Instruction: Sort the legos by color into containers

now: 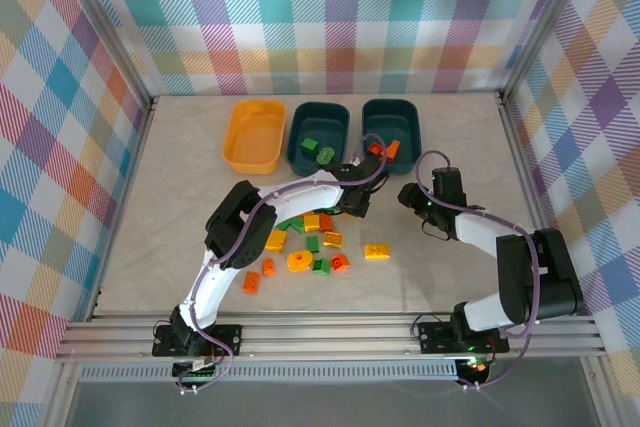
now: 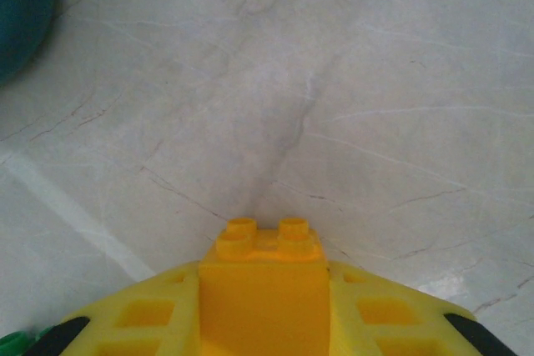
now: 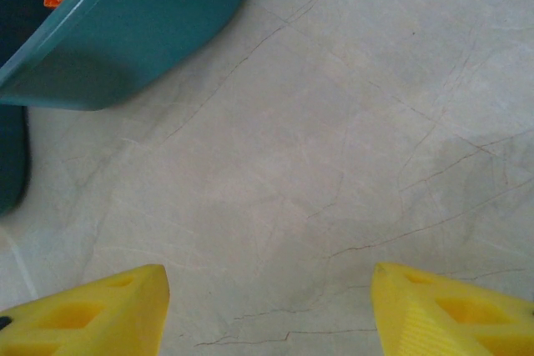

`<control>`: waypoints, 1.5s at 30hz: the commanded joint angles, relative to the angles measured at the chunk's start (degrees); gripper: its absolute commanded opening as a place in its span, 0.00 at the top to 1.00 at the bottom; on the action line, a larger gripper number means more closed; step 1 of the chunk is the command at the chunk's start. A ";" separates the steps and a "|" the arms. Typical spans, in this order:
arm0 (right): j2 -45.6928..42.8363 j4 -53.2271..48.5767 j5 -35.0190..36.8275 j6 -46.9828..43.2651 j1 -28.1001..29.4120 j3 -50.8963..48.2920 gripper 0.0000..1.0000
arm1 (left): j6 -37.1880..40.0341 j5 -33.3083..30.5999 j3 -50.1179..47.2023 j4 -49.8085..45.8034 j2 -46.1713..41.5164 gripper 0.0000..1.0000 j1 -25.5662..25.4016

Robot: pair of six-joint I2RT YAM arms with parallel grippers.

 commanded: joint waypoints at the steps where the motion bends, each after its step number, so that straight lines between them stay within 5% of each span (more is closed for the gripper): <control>1: 0.33 -0.17 -0.12 0.59 0.35 0.51 0.35 | 1.43 0.97 2.77 -1.50 -6.74 0.72 2.09; 7: 0.47 0.28 -0.67 0.59 0.37 0.54 0.35 | 2.17 0.26 4.63 -3.23 -11.49 0.72 9.43; 12: 0.90 0.40 -0.72 0.68 0.31 0.76 0.35 | -1.56 -2.80 5.98 -5.16 -12.84 0.69 20.85; 20: 2.38 0.47 -0.81 0.76 0.36 1.57 0.35 | -5.20 6.12 13.00 -7.78 -3.51 0.70 35.26; 30: 1.65 0.43 -0.80 0.50 0.35 1.04 0.35 | -4.82 3.74 20.43 -11.86 6.20 0.62 37.13; 37: 1.89 0.64 -1.17 0.54 0.35 1.07 0.35 | -5.81 7.78 17.32 -10.82 -0.47 0.29 37.06; 42: 2.00 0.75 -1.27 0.62 0.35 1.05 0.35 | -10.18 12.55 -10.54 3.21 -23.75 0.22 32.31; 45: 2.25 1.01 -1.47 0.76 0.35 0.96 0.35 | -11.46 11.23 -24.43 3.87 -33.68 0.21 26.15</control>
